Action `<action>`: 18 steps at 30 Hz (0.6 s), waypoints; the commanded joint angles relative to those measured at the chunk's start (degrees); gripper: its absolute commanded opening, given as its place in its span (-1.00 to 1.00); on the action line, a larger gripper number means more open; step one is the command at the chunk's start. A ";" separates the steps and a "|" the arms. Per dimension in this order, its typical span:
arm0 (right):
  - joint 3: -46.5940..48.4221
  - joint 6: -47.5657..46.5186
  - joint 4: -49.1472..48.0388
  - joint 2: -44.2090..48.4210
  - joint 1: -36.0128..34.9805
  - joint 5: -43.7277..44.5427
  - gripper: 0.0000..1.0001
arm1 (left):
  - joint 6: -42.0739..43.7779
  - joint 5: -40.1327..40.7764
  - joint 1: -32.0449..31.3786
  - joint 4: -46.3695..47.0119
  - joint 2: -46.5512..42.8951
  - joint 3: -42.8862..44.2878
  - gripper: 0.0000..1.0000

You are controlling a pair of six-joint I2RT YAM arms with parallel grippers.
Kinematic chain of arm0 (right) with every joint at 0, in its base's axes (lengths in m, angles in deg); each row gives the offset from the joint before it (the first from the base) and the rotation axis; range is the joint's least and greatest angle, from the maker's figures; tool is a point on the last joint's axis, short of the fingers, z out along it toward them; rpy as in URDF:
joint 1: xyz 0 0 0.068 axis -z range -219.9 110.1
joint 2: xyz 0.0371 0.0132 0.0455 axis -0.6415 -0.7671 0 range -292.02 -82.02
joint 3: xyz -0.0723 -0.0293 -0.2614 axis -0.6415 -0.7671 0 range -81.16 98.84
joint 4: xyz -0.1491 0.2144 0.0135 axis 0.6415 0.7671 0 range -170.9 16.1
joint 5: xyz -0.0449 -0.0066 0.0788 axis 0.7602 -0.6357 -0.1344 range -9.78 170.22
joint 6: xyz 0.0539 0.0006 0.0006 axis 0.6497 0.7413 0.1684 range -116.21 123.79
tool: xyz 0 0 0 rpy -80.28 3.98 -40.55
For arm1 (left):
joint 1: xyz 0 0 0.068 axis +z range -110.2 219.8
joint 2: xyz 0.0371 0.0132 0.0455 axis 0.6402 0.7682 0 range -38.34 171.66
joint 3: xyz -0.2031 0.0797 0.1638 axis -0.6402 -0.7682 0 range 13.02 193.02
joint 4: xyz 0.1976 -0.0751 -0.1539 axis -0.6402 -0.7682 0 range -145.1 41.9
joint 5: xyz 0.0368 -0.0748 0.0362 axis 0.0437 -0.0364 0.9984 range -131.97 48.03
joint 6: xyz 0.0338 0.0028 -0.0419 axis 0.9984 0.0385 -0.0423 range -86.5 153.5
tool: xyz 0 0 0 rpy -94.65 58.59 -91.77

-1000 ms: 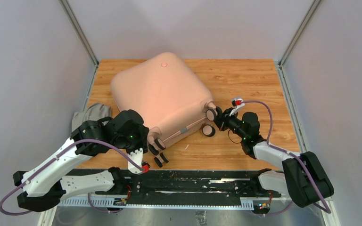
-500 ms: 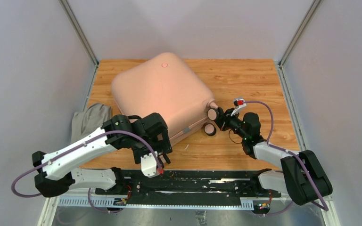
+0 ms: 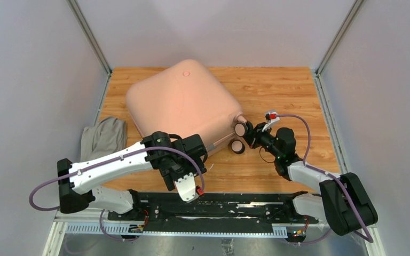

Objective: Pack the luggage
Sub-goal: Zip the luggage at the center of the board.

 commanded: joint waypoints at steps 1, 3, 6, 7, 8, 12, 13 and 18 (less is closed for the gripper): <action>-0.64 0.48 -2.85 2.08 0.27 -3.81 -1.00 | -7.24 1.32 -0.42 0.16 2.34 0.42 0.79; -0.79 0.54 -2.77 2.22 0.24 -3.81 -1.00 | -9.88 1.48 -0.47 0.31 2.76 0.44 0.59; -0.84 0.26 -2.27 2.67 0.20 -3.58 -1.00 | -14.24 4.02 -0.42 0.25 3.19 0.40 0.22; -0.90 0.21 -2.25 2.72 0.22 -3.51 -1.00 | -15.16 5.01 -0.44 0.17 2.87 0.08 0.11; -0.85 0.23 -2.29 2.69 0.28 -3.47 -1.00 | -15.39 5.98 -0.45 0.16 2.04 -0.49 0.01; -0.91 0.32 -2.59 2.17 0.20 -3.49 -1.00 | -13.46 7.63 -0.44 0.61 -2.03 -1.07 -0.59; -0.89 0.26 -2.59 2.11 0.19 -3.42 -1.00 | -13.41 8.08 -0.47 0.76 -2.25 0.15 -0.85; -0.65 -0.49 -1.59 2.26 0.23 -2.47 -1.00 | -13.06 9.36 -0.41 0.88 0.14 11.68 -1.00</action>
